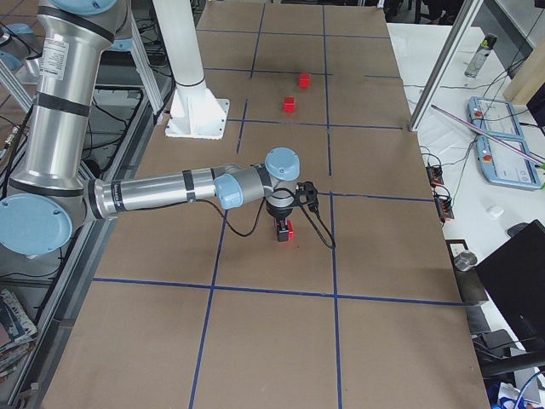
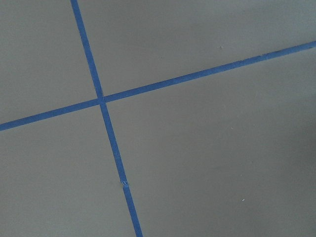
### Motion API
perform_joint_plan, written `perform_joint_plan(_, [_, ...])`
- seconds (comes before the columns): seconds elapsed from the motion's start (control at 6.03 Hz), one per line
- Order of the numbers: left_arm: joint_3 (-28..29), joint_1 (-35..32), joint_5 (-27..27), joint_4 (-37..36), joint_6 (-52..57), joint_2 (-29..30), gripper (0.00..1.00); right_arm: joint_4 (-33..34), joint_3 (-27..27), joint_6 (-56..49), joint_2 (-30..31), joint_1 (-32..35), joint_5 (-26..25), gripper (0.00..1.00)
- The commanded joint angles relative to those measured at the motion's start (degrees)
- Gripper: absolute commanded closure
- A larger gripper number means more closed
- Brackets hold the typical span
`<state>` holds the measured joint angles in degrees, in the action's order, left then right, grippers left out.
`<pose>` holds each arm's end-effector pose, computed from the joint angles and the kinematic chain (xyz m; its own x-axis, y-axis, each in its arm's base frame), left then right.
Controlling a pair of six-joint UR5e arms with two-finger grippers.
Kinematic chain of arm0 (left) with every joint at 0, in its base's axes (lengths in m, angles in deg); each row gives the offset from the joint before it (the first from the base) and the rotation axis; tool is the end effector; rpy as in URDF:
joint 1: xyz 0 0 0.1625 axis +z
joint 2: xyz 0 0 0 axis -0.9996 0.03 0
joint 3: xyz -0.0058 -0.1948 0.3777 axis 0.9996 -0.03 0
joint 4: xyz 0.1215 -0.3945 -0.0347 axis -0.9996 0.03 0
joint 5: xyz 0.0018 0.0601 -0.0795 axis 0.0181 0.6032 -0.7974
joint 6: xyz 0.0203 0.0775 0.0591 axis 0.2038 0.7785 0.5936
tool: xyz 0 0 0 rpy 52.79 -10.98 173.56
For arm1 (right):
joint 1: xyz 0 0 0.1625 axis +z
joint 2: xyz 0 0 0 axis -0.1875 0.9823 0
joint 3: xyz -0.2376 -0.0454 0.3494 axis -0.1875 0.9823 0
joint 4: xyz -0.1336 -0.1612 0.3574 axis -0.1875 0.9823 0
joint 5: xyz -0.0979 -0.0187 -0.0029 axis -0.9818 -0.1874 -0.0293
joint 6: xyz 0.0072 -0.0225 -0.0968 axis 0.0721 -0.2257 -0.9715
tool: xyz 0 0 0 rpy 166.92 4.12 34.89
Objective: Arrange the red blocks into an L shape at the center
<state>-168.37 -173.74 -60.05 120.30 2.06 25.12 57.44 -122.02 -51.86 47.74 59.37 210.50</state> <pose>-0.0194 -0.4814 0.5822 0.6212 0.2756 -0.7336 -0.1666 0.9612 0.2201 -0.0785 -0.4066 0.5541 0.6587 -0.2327 0.7155 0.1738 0.9723 0.1563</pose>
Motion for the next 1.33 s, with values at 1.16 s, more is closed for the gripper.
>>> perform_joint_plan(1.16, [-0.04,1.43,0.00,1.66,-0.15,-0.20,0.00,-7.27,12.56,12.28,-9.26,-17.42,-11.92,0.04])
